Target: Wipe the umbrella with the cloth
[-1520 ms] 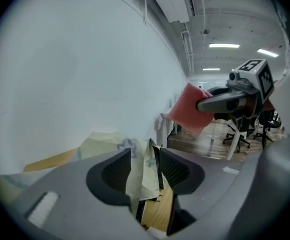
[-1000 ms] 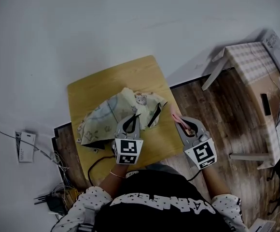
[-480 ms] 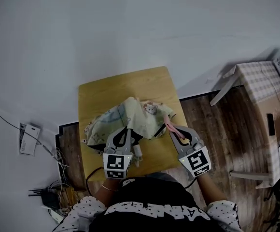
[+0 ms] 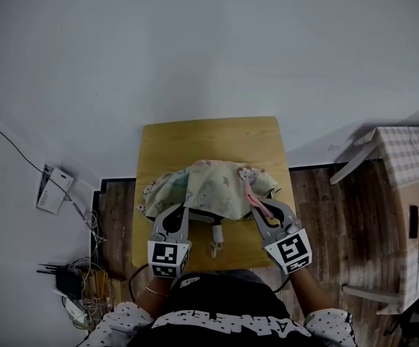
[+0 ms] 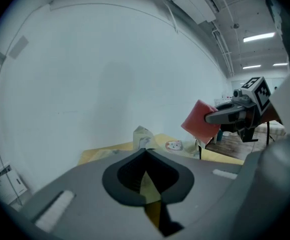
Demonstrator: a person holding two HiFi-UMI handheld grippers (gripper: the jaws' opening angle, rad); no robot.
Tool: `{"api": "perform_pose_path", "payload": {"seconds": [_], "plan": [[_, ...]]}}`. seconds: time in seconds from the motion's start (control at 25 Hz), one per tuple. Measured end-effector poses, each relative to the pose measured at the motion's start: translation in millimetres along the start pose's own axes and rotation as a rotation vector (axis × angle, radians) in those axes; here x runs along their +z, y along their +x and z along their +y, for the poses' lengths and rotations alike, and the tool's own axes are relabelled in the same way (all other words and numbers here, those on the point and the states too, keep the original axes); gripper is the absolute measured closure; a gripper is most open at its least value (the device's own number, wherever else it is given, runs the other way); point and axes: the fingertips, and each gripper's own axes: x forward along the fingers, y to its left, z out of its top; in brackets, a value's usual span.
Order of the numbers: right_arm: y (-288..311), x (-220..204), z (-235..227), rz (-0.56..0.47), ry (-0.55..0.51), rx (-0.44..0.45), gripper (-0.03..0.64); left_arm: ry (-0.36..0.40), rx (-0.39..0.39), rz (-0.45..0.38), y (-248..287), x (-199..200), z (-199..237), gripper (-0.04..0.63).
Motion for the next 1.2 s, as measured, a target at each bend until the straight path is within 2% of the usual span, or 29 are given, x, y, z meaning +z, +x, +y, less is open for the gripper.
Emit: {"api": "perform_pose_path", "payload": {"seconds": [0.16, 0.28, 0.36, 0.52, 0.68, 0.84, 1.08, 1.2], "plan": [[10.4, 1.9, 4.5, -0.012, 0.019, 0.013, 0.583, 0.01, 0.03, 0.014, -6.6, -15.4, 14.4, 0.597], [18.3, 0.4, 6.4, -0.009, 0.031, 0.01, 0.583, -0.037, 0.031, 0.032, -9.7, -29.0, 21.1, 0.597], [23.0, 1.3, 8.9, -0.007, 0.031, 0.006, 0.583, -0.054, 0.022, 0.042, -13.2, -38.5, 24.4, 0.597], [38.8, 8.5, 13.3, 0.004, 0.019, -0.013, 0.583, -0.032, -0.033, 0.051, -15.4, -43.8, 25.7, 0.597], [65.0, 21.5, 25.4, 0.007, -0.032, -0.001, 0.583, -0.026, -0.103, 0.058, -18.0, -48.7, 27.2, 0.597], [89.5, 31.2, 35.0, 0.01, -0.077, 0.017, 0.583, 0.019, -0.167, 0.047, -18.4, -47.4, 19.0, 0.597], [119.2, 36.1, 55.1, 0.03, -0.197, 0.077, 0.583, 0.033, -0.192, 0.074, -20.2, -51.0, 22.4, 0.597], [132.1, 32.0, 61.0, 0.047, -0.215, 0.103, 0.583, 0.002, -0.202, 0.08, -21.8, -46.3, 23.4, 0.597]]}}
